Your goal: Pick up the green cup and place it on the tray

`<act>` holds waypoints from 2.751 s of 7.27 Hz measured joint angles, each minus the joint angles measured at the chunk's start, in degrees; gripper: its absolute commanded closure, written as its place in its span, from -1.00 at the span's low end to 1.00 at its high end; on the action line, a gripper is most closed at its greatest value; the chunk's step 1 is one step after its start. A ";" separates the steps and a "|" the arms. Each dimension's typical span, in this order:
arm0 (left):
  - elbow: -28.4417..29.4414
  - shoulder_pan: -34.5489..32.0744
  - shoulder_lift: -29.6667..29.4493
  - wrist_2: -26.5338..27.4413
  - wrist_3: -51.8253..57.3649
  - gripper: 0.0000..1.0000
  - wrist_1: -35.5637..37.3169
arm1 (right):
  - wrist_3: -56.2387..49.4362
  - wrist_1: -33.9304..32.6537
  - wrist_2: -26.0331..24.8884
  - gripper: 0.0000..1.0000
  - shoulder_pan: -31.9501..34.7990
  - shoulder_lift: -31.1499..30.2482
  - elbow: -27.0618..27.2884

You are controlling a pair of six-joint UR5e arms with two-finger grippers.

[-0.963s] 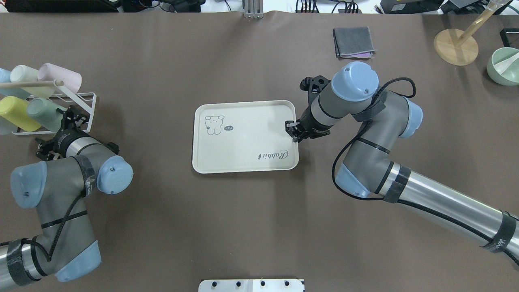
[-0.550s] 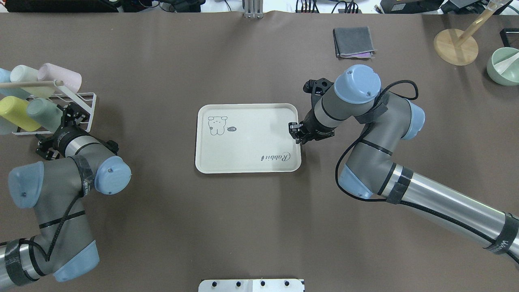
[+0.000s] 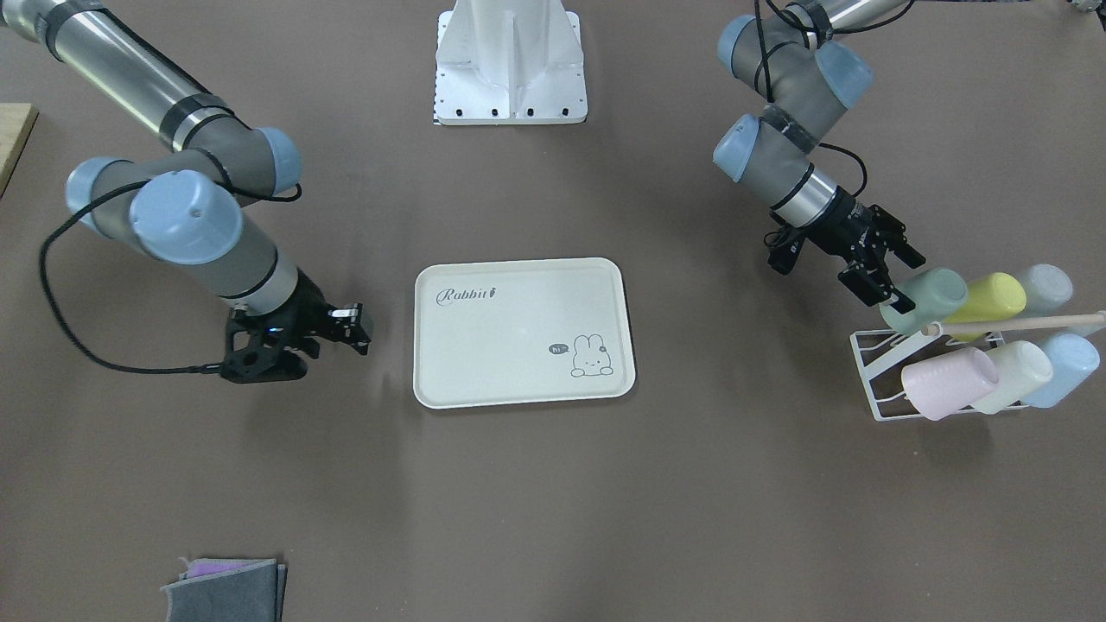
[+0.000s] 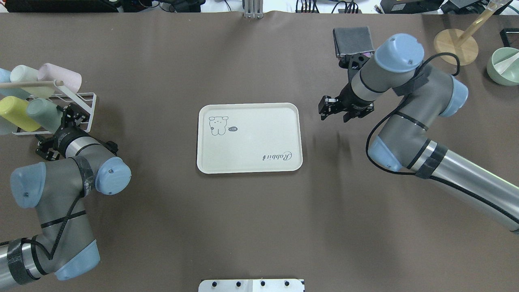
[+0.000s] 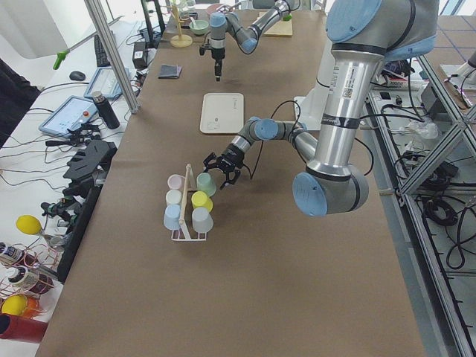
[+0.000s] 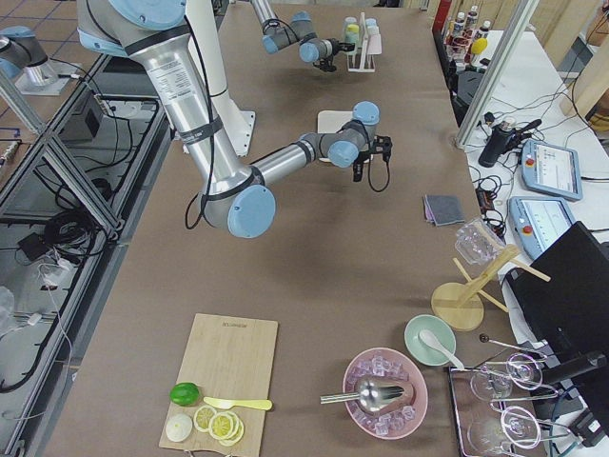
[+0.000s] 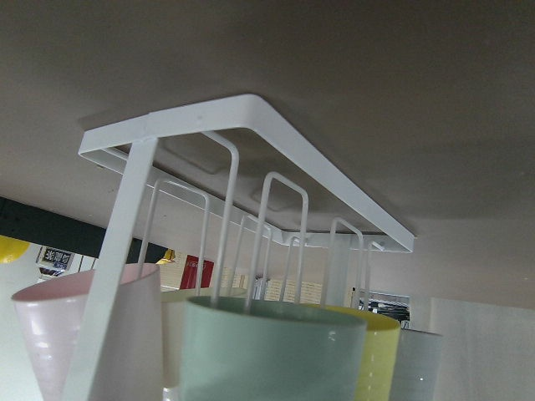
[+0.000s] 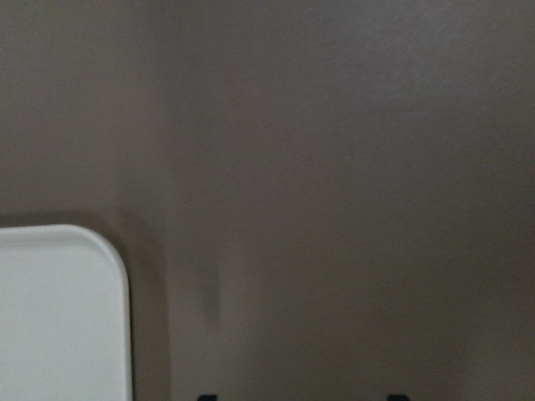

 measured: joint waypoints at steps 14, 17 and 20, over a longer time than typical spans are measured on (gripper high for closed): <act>0.31 -1.09 0.17 1.23 0.31 0.79 -0.57 | -65.57 -20.80 9.37 -1.00 47.27 -30.43 7.44; -0.28 -1.23 0.18 1.32 0.31 -0.36 -0.54 | -65.23 -13.51 8.23 -1.00 44.80 -31.04 3.61; 0.27 -1.22 0.15 2.50 0.29 -0.94 -2.47 | -65.23 -13.29 10.53 -1.00 43.38 -31.28 2.99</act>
